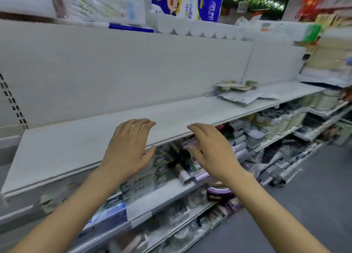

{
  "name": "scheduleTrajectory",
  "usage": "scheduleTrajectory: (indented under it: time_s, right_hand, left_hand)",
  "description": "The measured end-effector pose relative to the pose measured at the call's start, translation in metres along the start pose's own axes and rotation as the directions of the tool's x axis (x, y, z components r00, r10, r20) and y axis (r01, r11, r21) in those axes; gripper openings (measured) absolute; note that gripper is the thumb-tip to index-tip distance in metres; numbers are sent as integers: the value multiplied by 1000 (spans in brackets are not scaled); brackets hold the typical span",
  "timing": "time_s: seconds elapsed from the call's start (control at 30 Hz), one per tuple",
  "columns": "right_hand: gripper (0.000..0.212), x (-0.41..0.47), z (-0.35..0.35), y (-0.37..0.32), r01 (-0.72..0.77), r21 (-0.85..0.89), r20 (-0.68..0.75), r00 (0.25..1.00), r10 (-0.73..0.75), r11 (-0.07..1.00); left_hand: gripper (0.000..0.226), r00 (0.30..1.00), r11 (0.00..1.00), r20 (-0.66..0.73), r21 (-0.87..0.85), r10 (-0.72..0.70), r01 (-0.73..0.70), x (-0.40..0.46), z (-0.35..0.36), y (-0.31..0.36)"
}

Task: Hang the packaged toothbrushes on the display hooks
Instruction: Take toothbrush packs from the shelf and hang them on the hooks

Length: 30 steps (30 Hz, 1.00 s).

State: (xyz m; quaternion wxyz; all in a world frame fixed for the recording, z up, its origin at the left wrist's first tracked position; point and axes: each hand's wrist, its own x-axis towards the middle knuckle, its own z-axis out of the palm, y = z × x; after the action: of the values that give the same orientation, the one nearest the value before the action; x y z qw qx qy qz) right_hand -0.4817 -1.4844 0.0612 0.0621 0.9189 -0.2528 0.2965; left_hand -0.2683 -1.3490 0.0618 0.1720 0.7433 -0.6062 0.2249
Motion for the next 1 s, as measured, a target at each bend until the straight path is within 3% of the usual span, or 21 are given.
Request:
scheduleTrajectory:
  time_s: [0.43, 1.0]
  right_hand:
    - [53, -53, -20, 188, -226, -31, 48, 973, 227, 974]
    - [52, 24, 20, 425, -304, -17, 34, 952, 305, 952]
  left_hand:
    - [56, 993, 987, 62, -134, 101, -92, 118, 86, 150]
    - [57, 987, 979, 95, -173, 126, -109, 325, 207, 243]
